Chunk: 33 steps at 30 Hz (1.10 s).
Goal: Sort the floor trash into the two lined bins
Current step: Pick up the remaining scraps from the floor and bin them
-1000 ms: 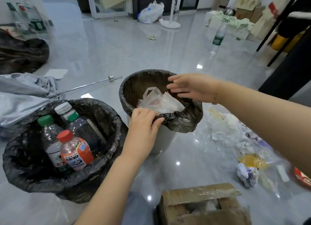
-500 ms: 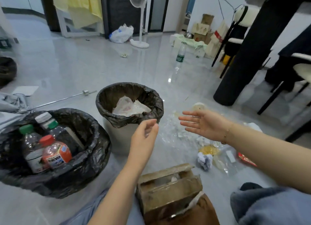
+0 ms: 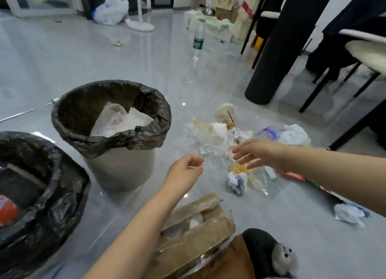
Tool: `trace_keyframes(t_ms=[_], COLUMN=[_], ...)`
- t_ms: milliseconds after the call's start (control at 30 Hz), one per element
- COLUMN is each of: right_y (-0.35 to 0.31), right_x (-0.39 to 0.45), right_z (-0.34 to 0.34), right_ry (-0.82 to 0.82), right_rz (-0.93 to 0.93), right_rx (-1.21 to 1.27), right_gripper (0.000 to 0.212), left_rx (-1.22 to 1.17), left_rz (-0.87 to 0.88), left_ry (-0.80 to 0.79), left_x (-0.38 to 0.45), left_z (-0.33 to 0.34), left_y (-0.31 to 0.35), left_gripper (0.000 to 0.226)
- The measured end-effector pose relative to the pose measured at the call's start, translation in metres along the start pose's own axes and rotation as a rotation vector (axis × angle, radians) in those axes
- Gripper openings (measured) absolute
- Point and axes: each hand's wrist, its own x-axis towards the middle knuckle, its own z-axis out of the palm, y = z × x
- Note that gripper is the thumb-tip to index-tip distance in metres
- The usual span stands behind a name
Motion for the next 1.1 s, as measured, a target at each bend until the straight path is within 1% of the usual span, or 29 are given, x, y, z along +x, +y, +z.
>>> trace_keyframes(t_ms=[133, 200, 233, 300, 367, 467, 533, 600, 633, 700, 733, 767, 833, 933, 967, 1033, 1067, 1100], right_y=[0.050, 0.076, 0.090, 0.114, 0.134, 0.156, 0.162, 0.164, 0.161, 0.156, 0.154, 0.155, 0.155, 0.155, 0.155, 0.156, 0.156, 0.158], right_x=[0.062, 0.086, 0.095, 0.106, 0.115, 0.126, 0.134, 0.140, 0.139, 0.139, 0.138, 0.137, 0.133, 0.130, 0.131, 0.134, 0.136, 0.141], right_z=[-0.013, -0.012, -0.010, -0.003, 0.005, 0.005, -0.004, -0.012, -0.014, -0.018, -0.018, -0.019, -0.021, -0.029, -0.034, -0.044, -0.050, -0.056], right_ry=[0.039, 0.099, 0.135, 0.180, 0.160, 0.132, 0.158, 0.185, 0.164, 0.063, 0.020, 0.000, -0.005, -0.028, -0.041, -0.059, -0.028, 0.039], right_rz=[-0.064, -0.054, -0.047, -0.026, -0.020, -0.053, -0.079, -0.128, -0.156, -0.180, -0.190, -0.203, -0.248, -0.292, -0.287, -0.235, -0.214, -0.211], right_rx=[-0.443, -0.572, -0.565, -0.448, -0.382, -0.314, -0.215, -0.072, 0.015, 0.173, 0.217, 0.238, 0.255, 0.266, 0.286, 0.405, 0.462, 0.475], right_gripper=[0.026, 0.030, 0.033, 0.036, 0.035, 0.024, 0.013, 0.009, 0.011, 0.012, 0.012, 0.014, 0.016, 0.012, 0.011, 0.012, 0.012, 0.012], left_rx=[0.136, 0.161, 0.174, 0.218, 0.274, 0.338, 0.287, 0.215, 0.158, 0.020, -0.033, -0.080, -0.141, -0.121, -0.121, -0.147, -0.164, -0.187], left_rz=[-0.068, -0.108, -0.139, -0.211, -0.269, -0.305, -0.293, -0.271, -0.263, -0.277, -0.287, -0.301, -0.304, -0.235, -0.222, -0.230, -0.239, -0.242], left_ry=[-0.072, -0.101, -0.124, -0.175, -0.207, -0.186, -0.127, -0.121, -0.147, -0.219, -0.232, -0.236, -0.215, -0.125, -0.097, -0.045, -0.028, -0.016], left_x=[0.060, 0.087, 0.100, 0.120, 0.135, 0.147, 0.151, 0.150, 0.146, 0.143, 0.142, 0.143, 0.143, 0.146, 0.147, 0.147, 0.147, 0.148], left_z=[0.037, 0.058, 0.070, 0.094, 0.112, 0.125, 0.131, 0.139, 0.141, 0.148, 0.151, 0.155, 0.157, 0.153, 0.151, 0.148, 0.146, 0.145], left_y=[-0.010, -0.014, -0.017, -0.022, -0.030, -0.039, -0.039, -0.036, -0.034, -0.032, -0.034, -0.035, -0.036, -0.038, -0.039, -0.042, -0.041, -0.040], left_gripper=[0.023, 0.021, 0.020, 0.018, 0.018, 0.019, 0.021, 0.027, 0.033, 0.046, 0.052, 0.054, 0.044, 0.031, 0.029, 0.027, 0.028, 0.028])
